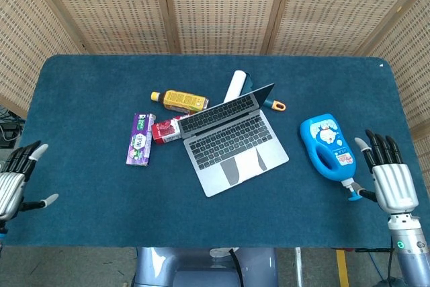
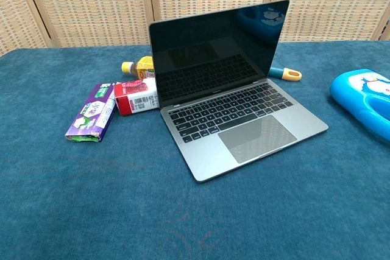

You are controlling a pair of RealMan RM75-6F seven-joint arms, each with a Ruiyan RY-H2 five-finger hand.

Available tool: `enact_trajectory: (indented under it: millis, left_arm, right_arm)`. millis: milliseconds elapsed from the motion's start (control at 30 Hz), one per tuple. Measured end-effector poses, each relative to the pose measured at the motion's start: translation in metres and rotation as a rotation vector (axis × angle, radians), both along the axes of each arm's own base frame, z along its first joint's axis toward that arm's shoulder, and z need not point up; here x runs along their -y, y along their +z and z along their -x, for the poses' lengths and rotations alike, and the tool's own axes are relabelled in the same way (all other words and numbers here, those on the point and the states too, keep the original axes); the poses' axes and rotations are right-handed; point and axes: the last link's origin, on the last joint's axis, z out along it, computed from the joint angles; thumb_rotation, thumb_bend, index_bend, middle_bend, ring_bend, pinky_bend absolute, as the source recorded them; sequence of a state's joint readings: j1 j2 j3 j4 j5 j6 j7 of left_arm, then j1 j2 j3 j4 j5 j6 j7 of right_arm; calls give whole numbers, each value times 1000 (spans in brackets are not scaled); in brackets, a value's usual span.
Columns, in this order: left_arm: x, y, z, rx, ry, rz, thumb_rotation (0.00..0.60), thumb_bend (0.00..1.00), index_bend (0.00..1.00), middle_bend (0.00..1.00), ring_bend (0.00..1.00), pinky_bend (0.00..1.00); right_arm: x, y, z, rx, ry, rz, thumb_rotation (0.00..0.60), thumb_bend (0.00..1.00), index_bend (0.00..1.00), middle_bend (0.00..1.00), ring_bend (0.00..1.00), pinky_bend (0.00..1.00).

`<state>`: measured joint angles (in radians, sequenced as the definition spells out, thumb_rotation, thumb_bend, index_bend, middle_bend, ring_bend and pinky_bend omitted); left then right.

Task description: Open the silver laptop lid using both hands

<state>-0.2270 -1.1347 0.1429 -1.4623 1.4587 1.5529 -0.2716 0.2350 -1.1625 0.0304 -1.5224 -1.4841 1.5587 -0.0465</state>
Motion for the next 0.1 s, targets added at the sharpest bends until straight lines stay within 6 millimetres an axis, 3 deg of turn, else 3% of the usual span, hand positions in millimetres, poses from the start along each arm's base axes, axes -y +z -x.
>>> enact_trajectory:
  millis: [100]
  left_arm:
    - [11,6,7,8,37,-29,600,0,0,0,0,0]
  right_arm:
    - [-9,3,5,-8,7,14,600,0,127,19,0,0]
